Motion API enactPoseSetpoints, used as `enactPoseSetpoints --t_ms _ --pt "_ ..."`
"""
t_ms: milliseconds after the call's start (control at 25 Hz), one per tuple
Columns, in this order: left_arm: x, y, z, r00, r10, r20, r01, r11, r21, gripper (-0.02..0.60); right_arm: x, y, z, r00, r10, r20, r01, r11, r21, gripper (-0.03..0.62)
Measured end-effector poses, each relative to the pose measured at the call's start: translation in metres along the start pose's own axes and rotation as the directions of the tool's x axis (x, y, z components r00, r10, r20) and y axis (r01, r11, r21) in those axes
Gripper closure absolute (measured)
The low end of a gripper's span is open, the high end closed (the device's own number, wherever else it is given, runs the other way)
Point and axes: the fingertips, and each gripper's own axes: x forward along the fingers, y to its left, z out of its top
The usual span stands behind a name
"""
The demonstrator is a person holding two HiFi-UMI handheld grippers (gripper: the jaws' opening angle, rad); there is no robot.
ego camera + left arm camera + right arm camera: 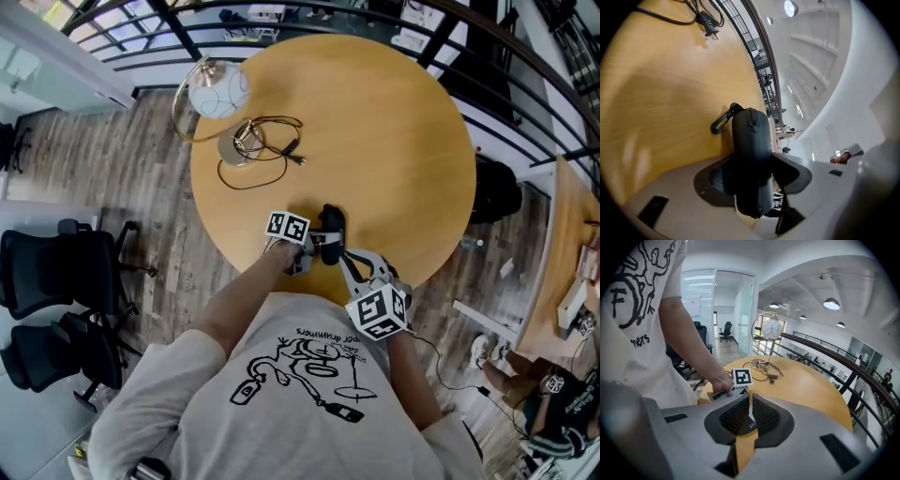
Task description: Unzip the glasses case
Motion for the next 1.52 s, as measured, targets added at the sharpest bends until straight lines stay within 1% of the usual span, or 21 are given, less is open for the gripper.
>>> enactPoseSetpoints --t_ms 160,400,560,680,800,920,1000,1040,1080,1120,1200,1280,1360,1440,1520 --pt "-0.006 0.002 0.004 0.999 0.035 0.012 -0.035 0.999 0.026 0.333 0.005 0.000 -0.003 1.000 0.005 -0.003 -0.005 0.999 0.032 0.568" --pt "-0.026 0.004 0.010 0.992 0.119 0.047 -0.123 0.989 0.077 0.280 0.010 -0.002 -0.004 1.000 0.016 -0.007 -0.016 0.998 0.064 0.568" --pt "-0.052 0.000 0.016 0.977 0.188 0.101 -0.200 0.971 0.127 0.275 0.012 -0.004 -0.002 1.000 0.015 -0.001 -0.014 0.996 0.089 0.568" --pt "-0.072 -0.020 0.018 0.966 0.206 0.159 -0.230 0.962 0.151 0.276 0.012 -0.008 -0.002 1.000 0.004 0.008 -0.005 0.990 0.139 0.568" --pt "-0.083 -0.051 0.020 0.956 0.191 0.222 -0.229 0.961 0.157 0.340 0.013 -0.015 -0.002 1.000 -0.012 0.017 0.008 0.978 0.208 0.568" --pt "-0.094 -0.086 0.023 0.936 0.193 0.294 -0.255 0.948 0.188 0.442 0.011 -0.019 0.004 0.999 -0.023 0.037 0.011 0.956 0.293 0.568" --pt "-0.103 -0.111 0.027 0.920 0.189 0.344 -0.273 0.937 0.216 0.522 0.007 -0.023 0.008 0.998 -0.040 0.054 0.020 0.944 0.330 0.569" --pt "-0.105 -0.124 0.028 0.914 0.179 0.365 -0.276 0.932 0.235 0.548 0.005 -0.026 0.012 0.997 -0.049 0.066 0.023 0.937 0.349 0.569" --pt "-0.107 -0.137 0.029 0.909 0.168 0.380 -0.280 0.924 0.260 0.568 0.002 -0.028 0.016 0.995 -0.060 0.079 0.026 0.928 0.371 0.569" --pt "-0.109 -0.149 0.029 0.906 0.160 0.391 -0.286 0.913 0.290 0.572 -0.002 -0.031 0.020 0.993 -0.070 0.092 0.029 0.920 0.391 0.569" --pt "-0.110 -0.171 0.029 0.901 0.152 0.407 -0.310 0.882 0.354 0.574 -0.009 -0.034 0.030 0.989 -0.091 0.115 0.035 0.909 0.415 0.569" --pt "-0.112 -0.188 0.030 0.887 0.158 0.434 -0.351 0.841 0.411 0.574 -0.015 -0.034 0.039 0.984 -0.108 0.140 0.036 0.897 0.440 0.569" --pt "-0.113 -0.201 0.030 0.864 0.171 0.473 -0.407 0.791 0.457 0.574 -0.019 -0.032 0.046 0.978 -0.126 0.166 0.034 0.882 0.470 0.569" --pt "-0.115 -0.207 0.031 0.841 0.184 0.509 -0.457 0.744 0.487 0.574 -0.020 -0.028 0.048 0.973 -0.146 0.180 0.039 0.869 0.493 0.570" --pt "-0.118 -0.208 0.032 0.823 0.196 0.533 -0.493 0.711 0.501 0.574 -0.022 -0.025 0.047 0.969 -0.165 0.186 0.049 0.860 0.508 0.572"
